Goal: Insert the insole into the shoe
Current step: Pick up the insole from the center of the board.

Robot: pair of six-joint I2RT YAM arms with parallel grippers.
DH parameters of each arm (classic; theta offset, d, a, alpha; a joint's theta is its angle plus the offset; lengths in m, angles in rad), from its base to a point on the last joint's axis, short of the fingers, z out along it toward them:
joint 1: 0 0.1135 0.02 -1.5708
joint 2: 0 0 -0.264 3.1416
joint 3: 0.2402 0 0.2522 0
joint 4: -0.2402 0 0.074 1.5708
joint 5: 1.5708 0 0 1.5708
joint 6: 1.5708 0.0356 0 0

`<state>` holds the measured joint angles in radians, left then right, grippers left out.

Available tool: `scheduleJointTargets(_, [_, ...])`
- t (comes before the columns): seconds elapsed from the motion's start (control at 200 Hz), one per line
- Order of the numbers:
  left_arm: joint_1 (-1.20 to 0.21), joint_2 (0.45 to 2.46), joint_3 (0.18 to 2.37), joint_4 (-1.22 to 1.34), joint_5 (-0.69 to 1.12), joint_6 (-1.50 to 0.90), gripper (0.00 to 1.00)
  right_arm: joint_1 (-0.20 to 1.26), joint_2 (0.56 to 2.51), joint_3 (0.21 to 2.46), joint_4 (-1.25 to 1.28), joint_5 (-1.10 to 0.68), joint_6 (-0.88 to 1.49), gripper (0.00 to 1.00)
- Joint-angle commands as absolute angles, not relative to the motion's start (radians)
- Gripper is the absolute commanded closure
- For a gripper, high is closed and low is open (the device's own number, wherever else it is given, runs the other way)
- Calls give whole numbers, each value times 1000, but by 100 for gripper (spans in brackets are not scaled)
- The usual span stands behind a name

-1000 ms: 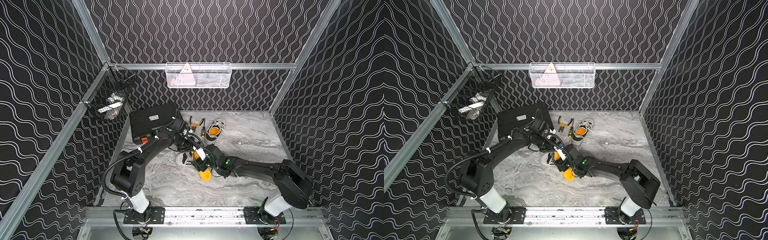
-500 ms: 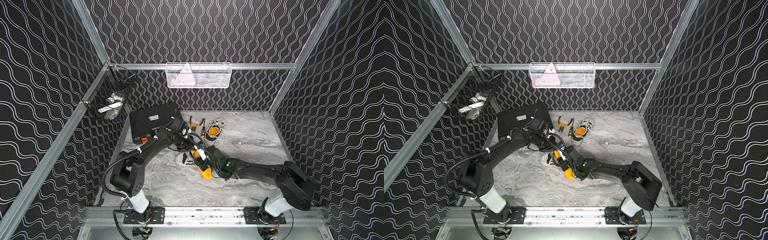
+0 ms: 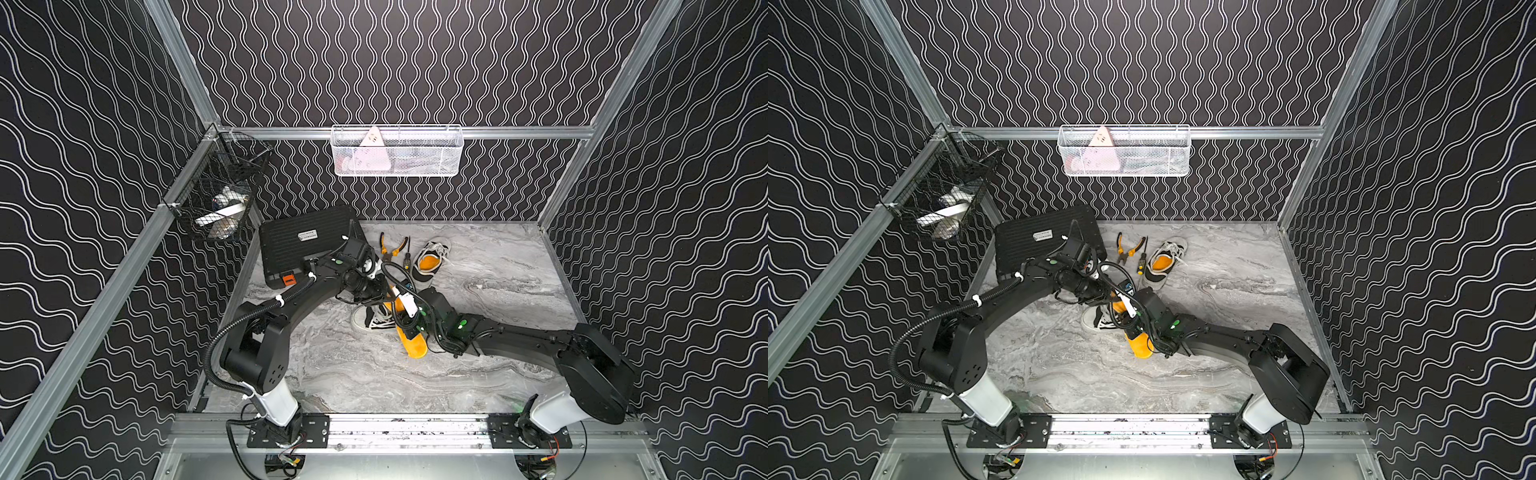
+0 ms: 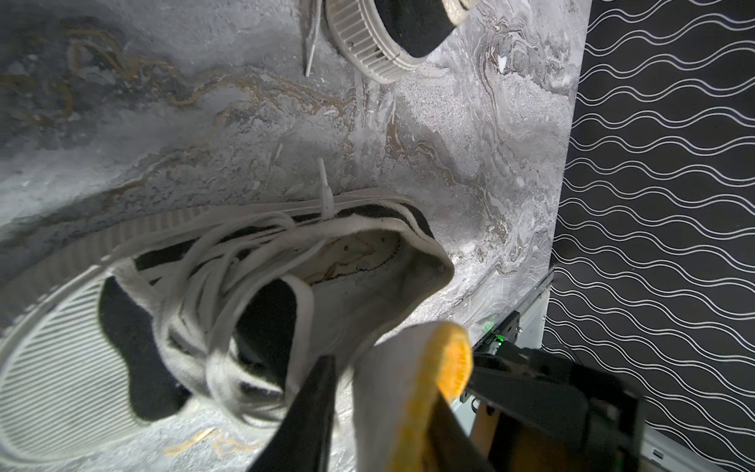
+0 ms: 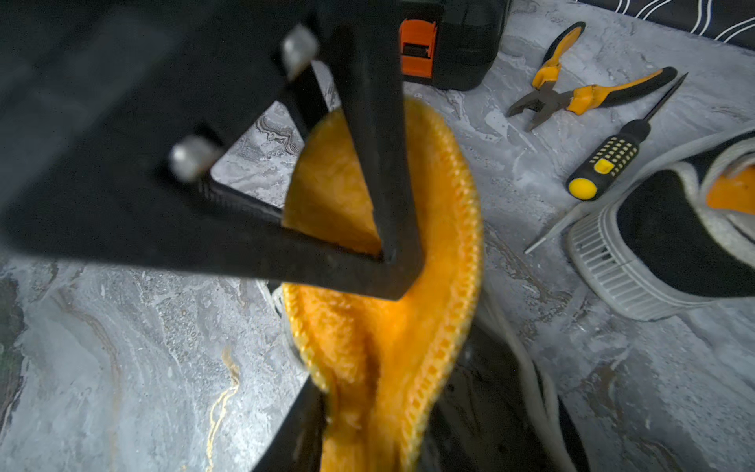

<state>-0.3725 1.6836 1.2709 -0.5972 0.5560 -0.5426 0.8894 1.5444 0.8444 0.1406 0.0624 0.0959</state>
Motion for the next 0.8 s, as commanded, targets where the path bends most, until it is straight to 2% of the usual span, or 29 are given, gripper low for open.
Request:
scheduleJointTargets(0.0, [-371, 1667, 1272, -579, 543, -517, 59, 873, 1533, 842, 120, 13, 106, 67])
scheduleJointTargets(0.175, [-371, 1666, 1302, -573, 545, -511, 46, 828, 1528, 864, 38, -33, 105, 67])
scheduleJointTargets(0.29, [-370, 1651, 1342, -597, 489, -489, 43, 793, 1518, 886, -30, -40, 130, 66])
scheduleJointTargets(0.515, [-389, 1612, 1337, -706, 191, -525, 37, 717, 1449, 930, -192, -67, 183, 65])
scheduleJointTargets(0.64, [-494, 1608, 1329, -739, 41, -571, 30, 694, 1441, 944, -267, -41, 193, 65])
scheduleJointTargets(0.796, [-598, 1687, 1391, -807, -154, -607, 27, 683, 1448, 949, -271, -43, 205, 65])
